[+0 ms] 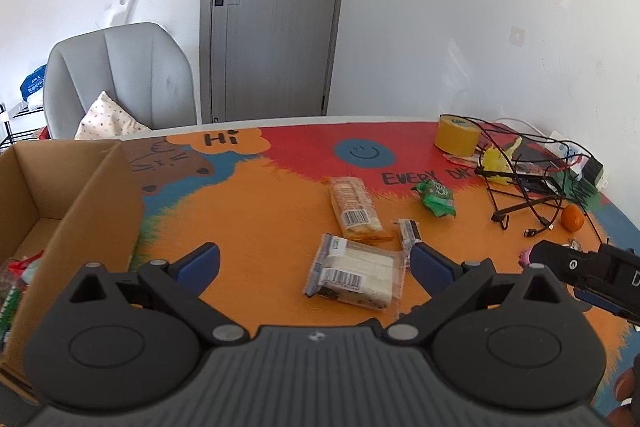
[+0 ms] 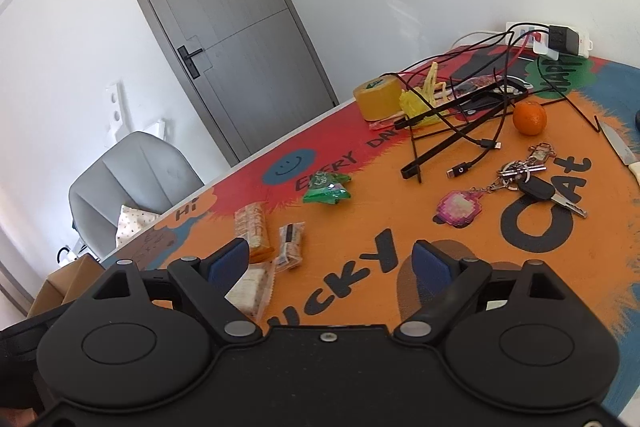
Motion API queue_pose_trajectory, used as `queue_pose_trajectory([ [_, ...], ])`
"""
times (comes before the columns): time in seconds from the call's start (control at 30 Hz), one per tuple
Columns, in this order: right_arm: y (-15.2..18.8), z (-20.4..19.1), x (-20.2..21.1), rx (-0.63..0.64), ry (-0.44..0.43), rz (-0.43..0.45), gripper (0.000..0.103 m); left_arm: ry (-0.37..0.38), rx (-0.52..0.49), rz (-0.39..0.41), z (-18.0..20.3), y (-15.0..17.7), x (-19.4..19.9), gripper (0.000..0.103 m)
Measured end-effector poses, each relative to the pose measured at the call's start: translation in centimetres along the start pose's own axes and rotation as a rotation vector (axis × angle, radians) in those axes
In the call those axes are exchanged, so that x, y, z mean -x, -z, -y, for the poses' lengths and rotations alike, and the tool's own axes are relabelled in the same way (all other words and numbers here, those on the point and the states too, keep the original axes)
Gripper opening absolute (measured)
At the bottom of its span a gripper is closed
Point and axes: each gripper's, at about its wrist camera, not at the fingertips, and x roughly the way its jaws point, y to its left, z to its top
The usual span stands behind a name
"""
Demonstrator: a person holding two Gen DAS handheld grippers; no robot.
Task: Organize snacks
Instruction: 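Move both grippers back over the remaining snacks, then grasp the clear white cake pack with the left gripper while the right grasps the small bar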
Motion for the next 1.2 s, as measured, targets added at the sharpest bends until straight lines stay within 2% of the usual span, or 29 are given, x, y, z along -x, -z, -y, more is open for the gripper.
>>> queue_pose_trajectory([
  [0.43,-0.1,2.4,-2.9,-0.045,-0.001,-0.050,0.089,-0.020,-0.037,-0.074,2.2,1.0,-4.8,0.101],
  [0.63,0.1,2.9,-4.2,-0.067,0.001,-0.066,0.089,0.010,-0.070,-0.116,3.0,1.7,-6.9,0.101],
  [0.8,0.2,2.9,-5.3,-0.072,0.006,-0.080,0.089,0.002,-0.084,-0.130,3.2,2.1,-8.0,0.101],
  [0.97,0.2,2.4,-6.1,-0.065,0.006,-0.089,0.089,-0.014,-0.045,-0.144,2.3,2.1,-8.8,0.100],
  [1.07,0.2,1.9,-6.6,-0.058,0.001,-0.095,0.089,-0.020,-0.046,-0.121,1.8,2.0,-8.6,0.096],
  [1.13,0.3,1.7,-6.9,-0.054,0.002,-0.100,0.089,-0.014,-0.030,-0.120,1.4,1.9,-8.7,0.087],
  [1.2,0.2,1.5,-7.3,-0.053,0.003,-0.106,0.089,-0.014,-0.019,-0.113,1.0,1.8,-8.6,0.072],
])
